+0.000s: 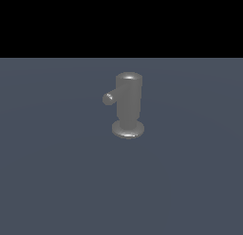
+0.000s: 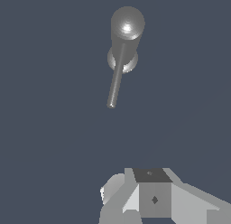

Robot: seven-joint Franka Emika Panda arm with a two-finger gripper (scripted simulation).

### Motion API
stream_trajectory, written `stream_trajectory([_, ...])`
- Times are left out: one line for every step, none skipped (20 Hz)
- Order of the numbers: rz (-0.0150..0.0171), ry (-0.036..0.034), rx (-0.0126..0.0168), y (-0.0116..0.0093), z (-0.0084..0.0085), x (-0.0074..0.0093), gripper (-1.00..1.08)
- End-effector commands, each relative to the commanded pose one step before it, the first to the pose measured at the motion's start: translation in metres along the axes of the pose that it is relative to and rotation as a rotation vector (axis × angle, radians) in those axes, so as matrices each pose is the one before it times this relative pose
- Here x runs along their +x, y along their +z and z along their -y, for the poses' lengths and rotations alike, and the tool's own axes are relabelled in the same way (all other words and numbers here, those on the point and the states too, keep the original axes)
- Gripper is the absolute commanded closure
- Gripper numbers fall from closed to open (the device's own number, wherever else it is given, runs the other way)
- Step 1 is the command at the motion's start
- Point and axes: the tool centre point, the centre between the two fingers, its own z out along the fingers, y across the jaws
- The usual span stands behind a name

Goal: Turn on the faucet by rotating a designated handle.

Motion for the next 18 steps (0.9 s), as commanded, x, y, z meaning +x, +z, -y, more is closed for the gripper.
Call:
stream_trajectory([0.00083, 0.01064, 0.00019, 0.01260, 0.00416, 0.00282, 1.08])
stream_trajectory([0.00018, 0.00512, 0.00012, 0.00598, 0.00201, 0.00140, 1.08])
stream_trajectory([0.00019, 0.00545, 0.00013, 0.00641, 0.00216, 0.00151, 1.08])
stream_trajectory([0.00021, 0.00581, 0.00014, 0.00682, 0.00230, 0.00161, 1.08])
stream_trajectory([0.00022, 0.00617, 0.00015, 0.00722, 0.00243, 0.00172, 1.08])
stream_trajectory([0.00023, 0.00647, 0.00016, 0.00761, 0.00257, 0.00182, 1.08])
stream_trajectory([0.00024, 0.00679, 0.00017, 0.00798, 0.00270, 0.00192, 1.08])
stream_trajectory([0.00025, 0.00707, 0.00018, 0.00834, 0.00283, 0.00202, 1.08])
stream_trajectory([0.00025, 0.00727, 0.00018, 0.00862, 0.00294, 0.00210, 1.08])
stream_trajectory([0.00025, 0.00727, 0.00019, 0.00862, 0.00295, 0.00212, 1.08])
stream_trajectory([0.00025, 0.00717, 0.00019, 0.00852, 0.00292, 0.00212, 1.08])
stream_trajectory([0.00024, 0.00707, 0.00019, 0.00842, 0.00289, 0.00211, 1.08])
stream_trajectory([0.00024, 0.00693, 0.00020, 0.00832, 0.00288, 0.00211, 1.08])
stream_trajectory([0.00024, 0.00686, 0.00020, 0.00823, 0.00285, 0.00211, 1.08])
stream_trajectory([0.00023, 0.00676, 0.00021, 0.00814, 0.00283, 0.00211, 1.08])
stream_trajectory([0.00023, 0.00667, 0.00021, 0.00806, 0.00282, 0.00212, 1.08])
stream_trajectory([0.00023, 0.00660, 0.00022, 0.00799, 0.00280, 0.00213, 1.08])
stream_trajectory([0.00023, 0.00651, 0.00023, 0.00793, 0.00280, 0.00214, 1.08])
